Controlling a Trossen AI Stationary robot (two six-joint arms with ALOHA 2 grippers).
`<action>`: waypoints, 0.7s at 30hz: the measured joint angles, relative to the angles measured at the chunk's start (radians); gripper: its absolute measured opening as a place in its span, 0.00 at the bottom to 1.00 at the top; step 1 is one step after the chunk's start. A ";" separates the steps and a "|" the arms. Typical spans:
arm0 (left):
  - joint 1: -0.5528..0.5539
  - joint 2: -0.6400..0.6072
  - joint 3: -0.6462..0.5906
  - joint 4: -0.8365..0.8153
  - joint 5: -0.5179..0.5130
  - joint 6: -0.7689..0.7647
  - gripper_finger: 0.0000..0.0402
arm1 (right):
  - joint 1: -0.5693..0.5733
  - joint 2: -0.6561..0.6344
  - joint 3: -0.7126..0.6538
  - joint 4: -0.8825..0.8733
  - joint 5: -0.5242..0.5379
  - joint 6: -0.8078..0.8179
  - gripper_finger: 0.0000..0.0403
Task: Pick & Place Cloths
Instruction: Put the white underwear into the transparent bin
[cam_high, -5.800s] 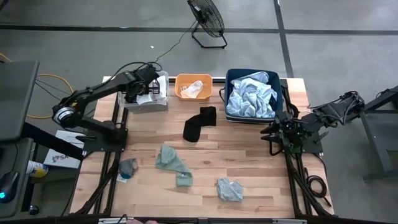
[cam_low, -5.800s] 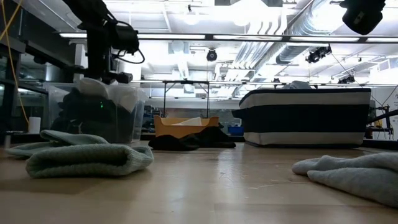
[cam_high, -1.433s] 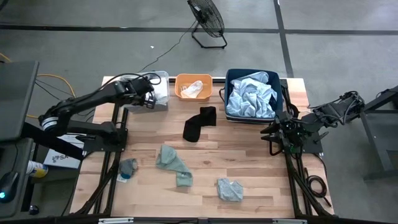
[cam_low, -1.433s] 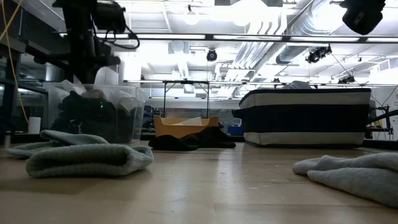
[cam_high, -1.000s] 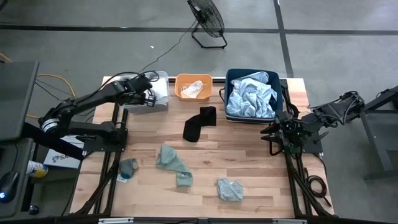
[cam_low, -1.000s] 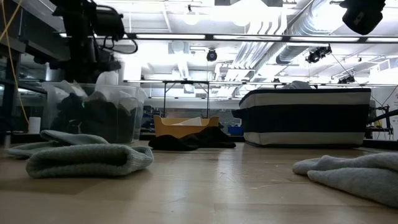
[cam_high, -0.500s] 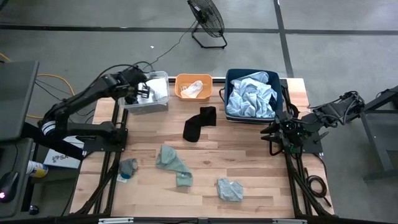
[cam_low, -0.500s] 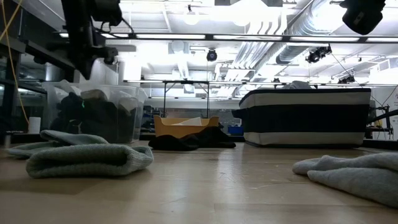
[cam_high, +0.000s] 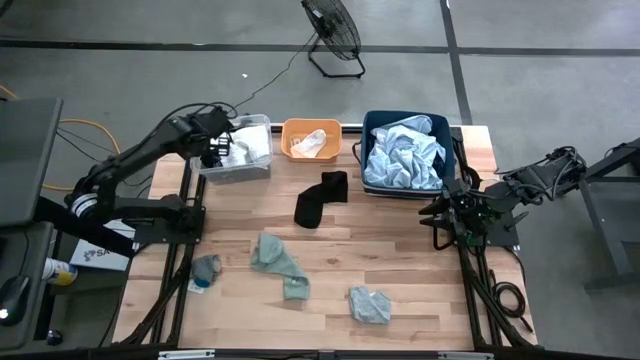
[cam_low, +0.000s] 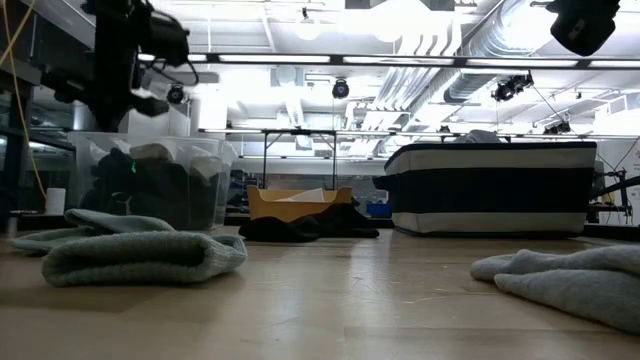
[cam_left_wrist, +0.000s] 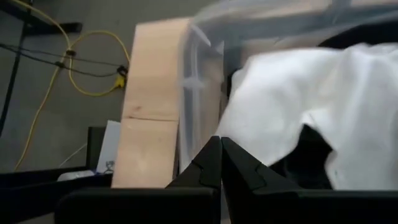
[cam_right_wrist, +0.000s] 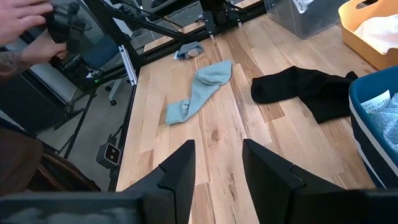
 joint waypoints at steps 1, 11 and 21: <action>-0.001 0.006 -0.016 0.017 0.008 0.000 0.00 | 0.000 0.000 0.000 0.000 0.000 0.000 0.31; -0.001 0.070 -0.087 0.152 0.063 0.028 0.00 | 0.000 0.000 0.000 0.000 0.000 0.000 0.31; -0.030 0.012 -0.002 0.151 0.055 0.056 0.00 | 0.000 0.000 0.000 0.000 0.000 0.000 0.31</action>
